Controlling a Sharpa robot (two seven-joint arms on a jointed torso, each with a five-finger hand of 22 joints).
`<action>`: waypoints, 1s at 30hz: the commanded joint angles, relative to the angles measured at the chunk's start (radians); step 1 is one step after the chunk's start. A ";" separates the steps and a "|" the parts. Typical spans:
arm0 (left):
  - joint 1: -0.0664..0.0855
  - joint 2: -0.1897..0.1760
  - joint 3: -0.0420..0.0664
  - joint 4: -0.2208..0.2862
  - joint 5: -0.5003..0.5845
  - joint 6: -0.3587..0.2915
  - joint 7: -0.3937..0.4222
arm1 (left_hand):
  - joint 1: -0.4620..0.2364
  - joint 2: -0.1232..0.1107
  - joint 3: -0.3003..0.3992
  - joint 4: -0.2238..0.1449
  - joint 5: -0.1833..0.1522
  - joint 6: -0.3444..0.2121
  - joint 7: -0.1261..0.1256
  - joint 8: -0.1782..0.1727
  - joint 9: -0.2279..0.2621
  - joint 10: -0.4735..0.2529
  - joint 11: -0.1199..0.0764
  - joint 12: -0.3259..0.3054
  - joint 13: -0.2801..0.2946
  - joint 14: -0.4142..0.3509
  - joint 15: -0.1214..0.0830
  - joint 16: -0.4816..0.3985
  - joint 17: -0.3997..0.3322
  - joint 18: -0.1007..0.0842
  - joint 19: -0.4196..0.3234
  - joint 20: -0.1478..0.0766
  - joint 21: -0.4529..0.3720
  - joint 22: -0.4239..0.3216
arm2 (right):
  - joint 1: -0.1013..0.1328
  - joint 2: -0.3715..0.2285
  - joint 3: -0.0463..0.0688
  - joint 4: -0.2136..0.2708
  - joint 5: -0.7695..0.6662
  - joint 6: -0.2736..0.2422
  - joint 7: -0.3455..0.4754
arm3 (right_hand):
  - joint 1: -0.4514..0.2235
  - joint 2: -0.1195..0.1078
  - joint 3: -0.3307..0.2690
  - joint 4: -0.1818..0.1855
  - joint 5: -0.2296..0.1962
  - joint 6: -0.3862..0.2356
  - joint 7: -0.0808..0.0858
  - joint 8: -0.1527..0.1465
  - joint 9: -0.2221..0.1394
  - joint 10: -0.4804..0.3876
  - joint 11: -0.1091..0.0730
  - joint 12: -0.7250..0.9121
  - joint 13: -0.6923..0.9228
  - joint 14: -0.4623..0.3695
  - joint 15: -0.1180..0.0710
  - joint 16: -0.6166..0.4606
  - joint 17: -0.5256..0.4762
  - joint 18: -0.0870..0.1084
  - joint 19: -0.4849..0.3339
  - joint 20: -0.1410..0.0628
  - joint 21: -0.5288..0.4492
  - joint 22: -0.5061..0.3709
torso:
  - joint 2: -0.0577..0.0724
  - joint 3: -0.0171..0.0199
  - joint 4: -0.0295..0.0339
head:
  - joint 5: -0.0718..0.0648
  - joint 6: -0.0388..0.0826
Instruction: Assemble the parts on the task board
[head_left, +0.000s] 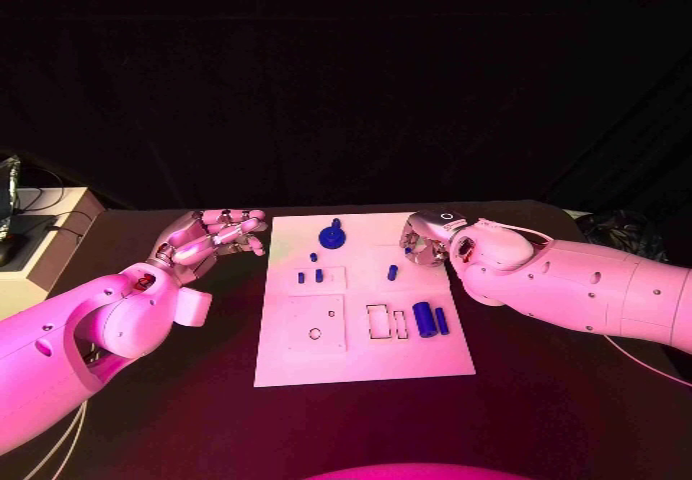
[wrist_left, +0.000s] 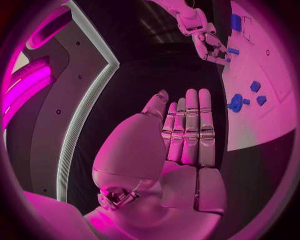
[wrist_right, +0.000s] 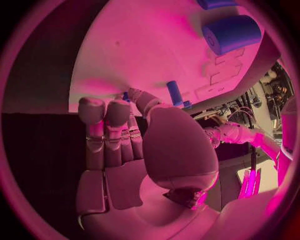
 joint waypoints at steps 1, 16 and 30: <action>-0.001 -0.001 0.001 0.003 0.008 0.004 0.005 | 0.004 0.006 -0.004 0.002 -0.005 -0.005 0.000 -0.004 0.000 -0.006 -0.002 -0.002 0.001 0.000 0.002 -0.004 0.001 -0.003 0.004 0.000 -0.004 0.001 | -0.003 0.003 -0.002 0.002 0.023 0.026 0.023 | 0.003 0.017 0.011 -0.003 0.002 0.010 0.000 -0.002 0.002 0.011 -0.002 0.003 0.000 -0.005 -0.002 0.006 -0.001 0.010 0.007 -0.002 -0.002 0.008 | 0.000 0.0003 -0.0003 | 0.001 -0.001; -0.001 -0.004 0.001 0.003 0.006 0.004 0.002 | 0.013 0.012 -0.016 -0.004 -0.004 -0.005 0.000 -0.004 0.001 -0.006 -0.002 -0.002 0.001 -0.002 0.002 -0.005 0.004 -0.002 0.005 0.001 -0.011 0.008 | -0.003 0.006 -0.001 0.007 -0.005 0.010 -0.005 | 0.021 0.087 0.081 -0.079 -0.072 0.076 -0.016 0.000 0.013 0.095 -0.028 0.003 0.001 -0.006 -0.020 0.017 0.009 -0.015 0.014 -0.021 0.055 0.105 | 0.000 -0.0001 -0.0002 | 0.001 -0.006; -0.001 -0.005 0.001 -0.005 0.006 0.004 0.000 | 0.015 0.014 -0.018 -0.007 -0.005 -0.005 0.001 -0.004 0.000 -0.007 -0.002 -0.002 0.001 -0.002 0.002 -0.006 0.005 -0.002 0.005 0.000 -0.011 0.012 | -0.001 -0.021 0.003 0.044 0.012 -0.084 -0.014 | 0.010 0.086 0.101 -0.097 -0.080 0.082 -0.016 0.000 0.013 0.100 -0.029 0.004 0.001 -0.006 -0.021 0.016 0.016 -0.017 0.026 -0.022 0.027 0.168 | 0.000 0.0003 -0.0008 | 0.003 -0.007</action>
